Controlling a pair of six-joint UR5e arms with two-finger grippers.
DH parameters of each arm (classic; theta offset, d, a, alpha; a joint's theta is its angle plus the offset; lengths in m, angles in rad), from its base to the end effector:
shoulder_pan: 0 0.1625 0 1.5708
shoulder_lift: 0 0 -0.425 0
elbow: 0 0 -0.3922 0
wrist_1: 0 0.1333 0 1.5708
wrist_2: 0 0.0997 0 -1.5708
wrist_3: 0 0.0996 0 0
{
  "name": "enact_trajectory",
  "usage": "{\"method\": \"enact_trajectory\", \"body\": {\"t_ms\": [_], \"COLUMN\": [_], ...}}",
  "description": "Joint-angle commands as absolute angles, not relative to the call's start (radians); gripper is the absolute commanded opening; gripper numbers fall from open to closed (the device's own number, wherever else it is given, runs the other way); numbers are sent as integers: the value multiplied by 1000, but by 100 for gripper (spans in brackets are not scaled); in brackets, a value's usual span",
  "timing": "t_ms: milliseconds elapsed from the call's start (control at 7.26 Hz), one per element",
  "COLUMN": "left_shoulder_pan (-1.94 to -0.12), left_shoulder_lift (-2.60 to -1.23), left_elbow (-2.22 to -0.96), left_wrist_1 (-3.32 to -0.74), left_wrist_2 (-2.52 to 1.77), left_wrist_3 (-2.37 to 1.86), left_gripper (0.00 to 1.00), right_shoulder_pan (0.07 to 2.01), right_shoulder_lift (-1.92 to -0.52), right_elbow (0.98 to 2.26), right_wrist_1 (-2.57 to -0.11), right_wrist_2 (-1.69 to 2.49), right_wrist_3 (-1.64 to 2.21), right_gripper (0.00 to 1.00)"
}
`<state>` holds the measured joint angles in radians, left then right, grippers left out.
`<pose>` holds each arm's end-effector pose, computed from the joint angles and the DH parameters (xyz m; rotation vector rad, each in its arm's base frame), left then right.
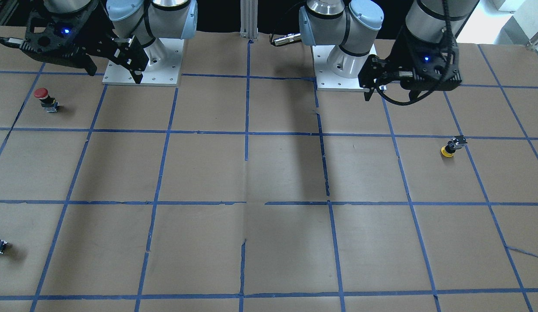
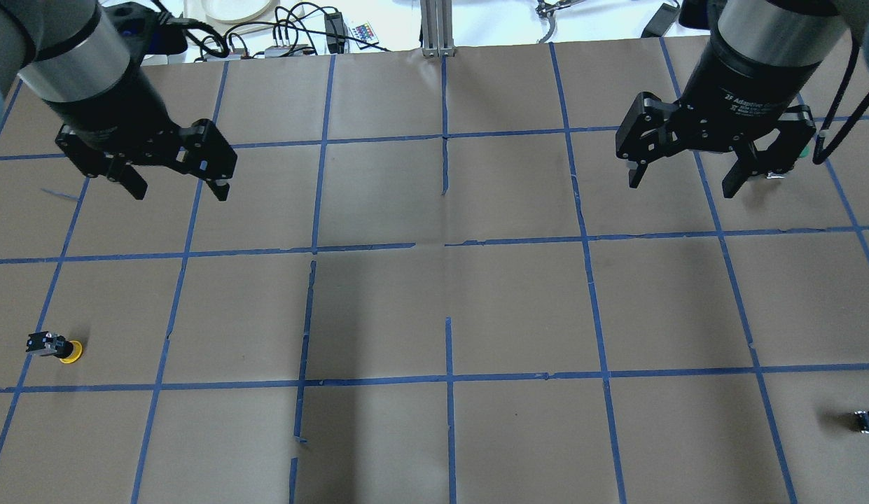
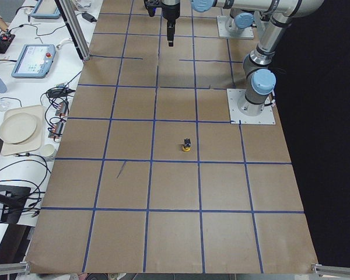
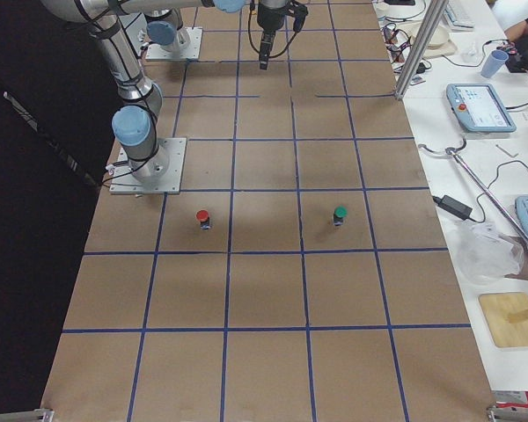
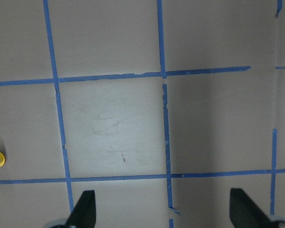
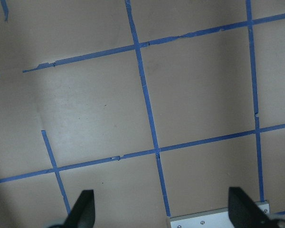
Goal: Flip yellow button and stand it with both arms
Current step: 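Move the left gripper down toward the yellow button lying on its side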
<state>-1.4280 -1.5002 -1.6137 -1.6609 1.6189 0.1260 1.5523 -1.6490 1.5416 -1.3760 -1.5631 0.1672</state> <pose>-0.0624 -0.4690 0.4918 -0.0237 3.1004 0.1059 0.1258 -0.4498 0.5203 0.2914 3.1238 0.1377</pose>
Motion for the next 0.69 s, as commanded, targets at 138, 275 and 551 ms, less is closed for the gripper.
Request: {"method": "enact_trajectory", "body": {"t_ms": [138,275,551], "left_shoulder_pan": [-1118,-1044,-887], "left_shoulder_lift": [-1515,-1528,-1539], "left_elbow": [-1739,-1790,-1879], "left_wrist_1": [-1512,-1479,-1454], "left_wrist_2": [1621,1621,1618], "left_wrist_3": [436,442,475], "left_gripper": [100,100,100], "right_shoulder_pan": [1552,1552,1552], "right_shoulder_lift": [-1649,-1649,-1649], "right_elbow": [1542,1542,1542], "right_wrist_1": [-1376,-1376,-1376], "right_wrist_2": [-1563,-1562,-1563], "right_wrist_3": [167,167,167], "right_gripper": [100,100,100]}}
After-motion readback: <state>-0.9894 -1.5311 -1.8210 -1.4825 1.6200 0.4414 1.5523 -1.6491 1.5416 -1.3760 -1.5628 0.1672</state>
